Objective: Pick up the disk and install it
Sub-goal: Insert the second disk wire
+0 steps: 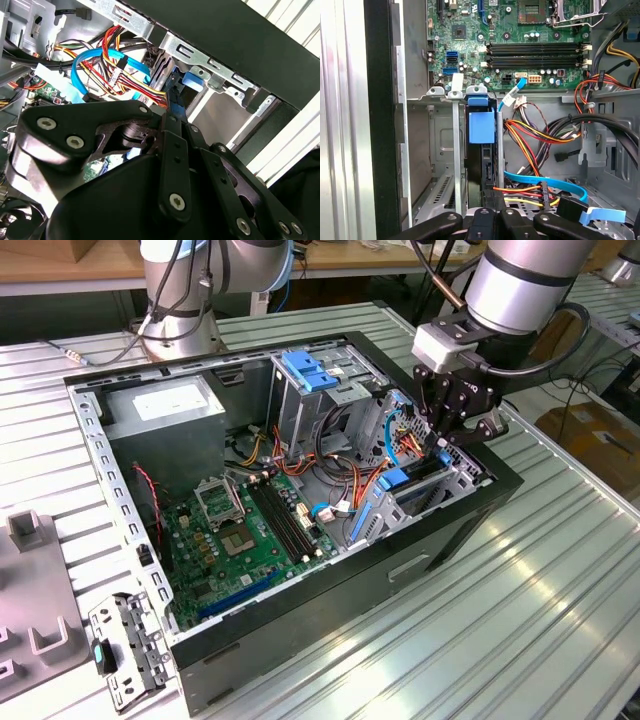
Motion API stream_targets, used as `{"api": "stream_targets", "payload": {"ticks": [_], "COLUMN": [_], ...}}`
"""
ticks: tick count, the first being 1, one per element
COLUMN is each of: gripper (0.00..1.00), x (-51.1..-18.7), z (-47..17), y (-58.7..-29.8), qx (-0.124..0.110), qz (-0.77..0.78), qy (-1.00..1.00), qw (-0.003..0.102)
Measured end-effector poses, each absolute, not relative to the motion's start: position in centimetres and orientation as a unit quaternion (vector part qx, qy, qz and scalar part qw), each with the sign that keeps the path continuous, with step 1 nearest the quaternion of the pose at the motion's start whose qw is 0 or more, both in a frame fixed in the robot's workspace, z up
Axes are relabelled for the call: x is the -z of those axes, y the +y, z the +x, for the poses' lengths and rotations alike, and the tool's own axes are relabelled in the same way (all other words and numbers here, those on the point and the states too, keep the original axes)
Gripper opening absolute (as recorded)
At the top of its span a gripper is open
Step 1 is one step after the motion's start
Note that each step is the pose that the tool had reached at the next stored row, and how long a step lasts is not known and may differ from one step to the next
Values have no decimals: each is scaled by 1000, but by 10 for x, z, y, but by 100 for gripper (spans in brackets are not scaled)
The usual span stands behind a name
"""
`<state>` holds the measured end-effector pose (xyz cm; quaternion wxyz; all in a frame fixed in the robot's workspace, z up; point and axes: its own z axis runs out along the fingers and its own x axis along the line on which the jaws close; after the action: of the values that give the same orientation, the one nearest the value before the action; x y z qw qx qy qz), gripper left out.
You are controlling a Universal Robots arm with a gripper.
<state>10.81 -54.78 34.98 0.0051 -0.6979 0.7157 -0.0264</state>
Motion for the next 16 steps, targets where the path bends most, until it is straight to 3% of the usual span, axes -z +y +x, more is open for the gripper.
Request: {"api": "stream_targets", "payload": {"ticks": [16], "gripper": [11], "x": [-350], "z": [79], "y": [-548], "qx": [26], "qz": [-698], "qy": [716], "qw": [5]}}
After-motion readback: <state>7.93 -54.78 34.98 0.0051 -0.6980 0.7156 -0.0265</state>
